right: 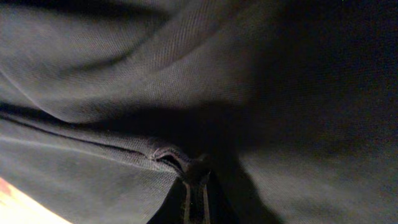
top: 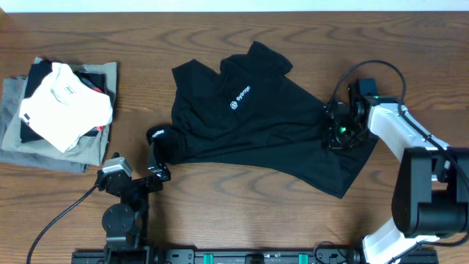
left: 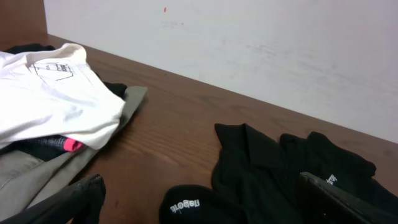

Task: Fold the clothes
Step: 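Grasp the right side of the black t-shirt with the right gripper, then grasp the left corner of the black t-shirt with the left gripper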

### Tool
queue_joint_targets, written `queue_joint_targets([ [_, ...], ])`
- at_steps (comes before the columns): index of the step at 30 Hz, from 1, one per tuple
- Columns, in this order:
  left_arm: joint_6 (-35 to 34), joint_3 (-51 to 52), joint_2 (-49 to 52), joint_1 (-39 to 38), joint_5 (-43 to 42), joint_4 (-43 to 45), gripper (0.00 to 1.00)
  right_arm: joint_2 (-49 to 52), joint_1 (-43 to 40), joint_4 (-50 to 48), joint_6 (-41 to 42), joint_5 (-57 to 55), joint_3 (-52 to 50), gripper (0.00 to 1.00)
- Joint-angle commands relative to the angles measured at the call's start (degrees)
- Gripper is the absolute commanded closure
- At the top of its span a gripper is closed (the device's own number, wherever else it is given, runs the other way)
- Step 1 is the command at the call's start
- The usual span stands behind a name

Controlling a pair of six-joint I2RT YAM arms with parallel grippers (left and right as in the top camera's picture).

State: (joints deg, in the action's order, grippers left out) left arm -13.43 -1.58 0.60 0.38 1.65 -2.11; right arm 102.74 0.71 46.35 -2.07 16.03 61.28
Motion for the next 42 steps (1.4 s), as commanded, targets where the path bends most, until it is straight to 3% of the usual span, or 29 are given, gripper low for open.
queue_joint_targets([
  [1,0.9,1.36,-0.24,0.31,0.48,-1.88,0.02,-3.91,0.44,0.17,3.85,-2.54,1.77,0.99],
  [18,0.61,1.36,-0.24,0.28,0.24,-1.88,0.02,-8.98,0.48,1.25,6.32,-1.01,1.75,0.99],
  [23,-8.61,1.33,-0.24,0.31,-0.15,-1.6,0.02,-8.98,0.48,1.33,6.32,-0.98,1.75,0.99],
  [29,-11.17,-1.53,1.84,0.31,-8.13,-3.93,0.02,-8.98,0.48,1.25,6.32,-0.98,1.75,0.99],
  [34,-11.69,-12.98,13.81,0.31,-7.45,-12.55,0.02,-8.98,0.48,1.27,6.32,-0.96,1.75,0.99],
  [38,-6.12,-27.04,30.42,0.31,-8.07,-22.29,0.02,-8.98,0.48,1.29,6.32,0.33,1.75,0.99],
  [42,-5.92,-33.62,43.47,0.31,-11.82,-23.78,0.02,-8.98,0.48,1.27,6.32,2.05,1.75,0.99],
])
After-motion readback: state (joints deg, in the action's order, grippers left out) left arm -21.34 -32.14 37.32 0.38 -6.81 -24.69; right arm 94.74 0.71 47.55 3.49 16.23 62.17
